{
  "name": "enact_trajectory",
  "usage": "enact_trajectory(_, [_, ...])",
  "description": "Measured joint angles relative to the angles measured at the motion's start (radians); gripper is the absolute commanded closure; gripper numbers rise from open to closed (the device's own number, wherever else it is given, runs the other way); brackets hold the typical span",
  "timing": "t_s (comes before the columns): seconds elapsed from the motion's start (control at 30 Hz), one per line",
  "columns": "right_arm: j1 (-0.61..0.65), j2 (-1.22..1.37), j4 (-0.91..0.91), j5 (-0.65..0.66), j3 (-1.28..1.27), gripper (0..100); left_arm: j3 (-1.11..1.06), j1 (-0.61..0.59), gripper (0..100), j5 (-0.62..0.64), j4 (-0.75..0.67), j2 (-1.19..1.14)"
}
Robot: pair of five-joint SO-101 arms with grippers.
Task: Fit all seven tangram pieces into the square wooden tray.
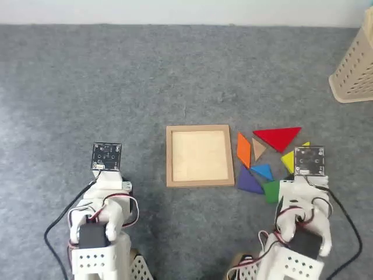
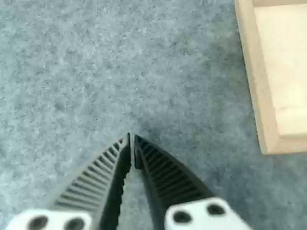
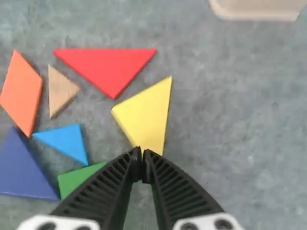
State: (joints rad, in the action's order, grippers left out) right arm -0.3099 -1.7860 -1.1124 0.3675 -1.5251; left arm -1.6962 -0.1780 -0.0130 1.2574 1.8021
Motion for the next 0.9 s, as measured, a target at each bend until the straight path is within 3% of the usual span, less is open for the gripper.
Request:
enact_trajectory(0.3, [-0.003, 0.328, 0.000, 0.084, 0.242, 97.9, 0.000, 0.000, 99, 0.000, 0.000, 0.000])
enact_trajectory(0.57, [0.009, 1.037, -0.147, 0.213, 0.697, 72.4, 0.000, 0.000, 99, 0.000, 0.000, 0.000])
enact_trajectory(0.67, [0.048, 1.281, -0.189, 0.140, 0.864, 70.4, 0.000, 0.000, 99, 0.000, 0.000, 0.000])
enact_trajectory(0.9, [0.176, 1.663, -0.198, -0.180, 1.131, 72.7, 0.000, 0.000, 99, 0.000, 0.000, 0.000])
